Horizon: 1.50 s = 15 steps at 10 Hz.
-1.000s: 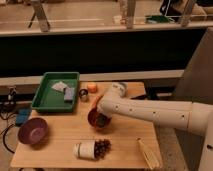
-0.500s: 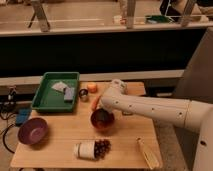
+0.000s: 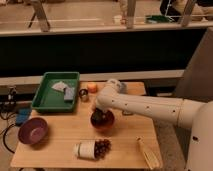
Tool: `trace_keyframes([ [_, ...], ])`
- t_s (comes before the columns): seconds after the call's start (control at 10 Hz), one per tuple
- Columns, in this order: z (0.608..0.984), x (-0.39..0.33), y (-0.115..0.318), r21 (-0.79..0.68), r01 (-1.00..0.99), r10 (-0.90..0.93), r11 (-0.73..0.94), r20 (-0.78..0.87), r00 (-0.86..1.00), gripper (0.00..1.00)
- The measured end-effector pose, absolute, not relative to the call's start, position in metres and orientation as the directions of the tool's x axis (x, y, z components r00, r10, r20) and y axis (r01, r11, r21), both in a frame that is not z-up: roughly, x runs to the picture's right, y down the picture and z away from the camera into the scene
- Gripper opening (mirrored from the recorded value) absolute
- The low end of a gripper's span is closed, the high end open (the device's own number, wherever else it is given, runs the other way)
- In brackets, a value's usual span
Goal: Wipe red bowl with eraser
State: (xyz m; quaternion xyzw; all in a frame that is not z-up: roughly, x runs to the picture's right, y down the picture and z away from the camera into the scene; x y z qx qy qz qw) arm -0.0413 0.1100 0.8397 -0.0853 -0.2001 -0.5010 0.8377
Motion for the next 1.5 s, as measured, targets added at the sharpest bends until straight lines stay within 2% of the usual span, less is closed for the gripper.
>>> trace_keyframes([
  [0.8,0.809,-0.004,0.138,0.020,0.890,-0.826,0.455,0.384,0.413,0.00],
  [1.2,0.822,0.015,0.127,-0.014,0.877,-0.814,0.480,0.365,0.452,0.00],
  [1.5,0.832,0.004,0.115,-0.007,0.883,-0.820,0.470,0.366,0.440,0.00],
])
